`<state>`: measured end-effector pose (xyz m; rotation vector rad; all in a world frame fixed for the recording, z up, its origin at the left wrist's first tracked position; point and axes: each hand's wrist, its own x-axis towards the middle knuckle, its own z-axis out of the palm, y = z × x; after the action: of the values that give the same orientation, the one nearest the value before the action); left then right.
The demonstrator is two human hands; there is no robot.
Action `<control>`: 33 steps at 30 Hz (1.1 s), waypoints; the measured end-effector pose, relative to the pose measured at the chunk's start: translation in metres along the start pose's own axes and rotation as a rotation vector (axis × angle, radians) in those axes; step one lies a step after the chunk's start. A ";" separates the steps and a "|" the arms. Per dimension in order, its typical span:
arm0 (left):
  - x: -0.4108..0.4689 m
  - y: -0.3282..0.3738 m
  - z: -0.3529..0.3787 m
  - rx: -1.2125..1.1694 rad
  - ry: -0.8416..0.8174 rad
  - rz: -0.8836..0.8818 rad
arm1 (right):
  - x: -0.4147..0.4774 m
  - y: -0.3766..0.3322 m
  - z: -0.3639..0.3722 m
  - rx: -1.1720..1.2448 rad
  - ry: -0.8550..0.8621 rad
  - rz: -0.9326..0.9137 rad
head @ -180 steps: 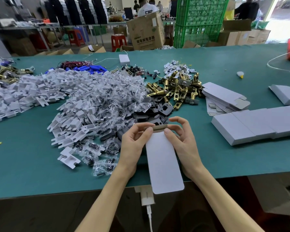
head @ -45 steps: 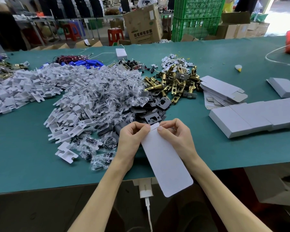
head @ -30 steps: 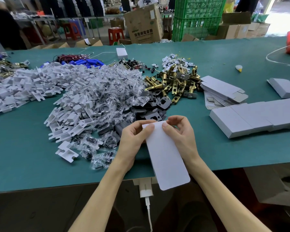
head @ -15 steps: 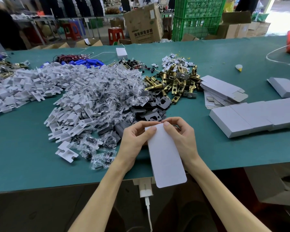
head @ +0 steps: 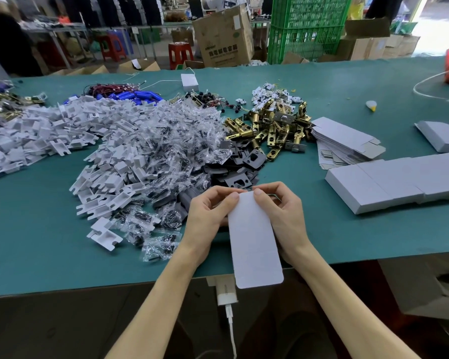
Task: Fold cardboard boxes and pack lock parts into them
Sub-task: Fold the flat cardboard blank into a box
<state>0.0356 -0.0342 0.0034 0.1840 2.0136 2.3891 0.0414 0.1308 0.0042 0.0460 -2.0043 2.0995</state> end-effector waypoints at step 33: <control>0.002 -0.005 0.004 0.118 -0.012 0.078 | 0.003 0.000 0.006 0.128 -0.059 0.061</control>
<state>0.0336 -0.0288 -0.0002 0.2832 2.1832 2.3065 0.0374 0.1250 0.0054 0.0710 -1.9233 2.2880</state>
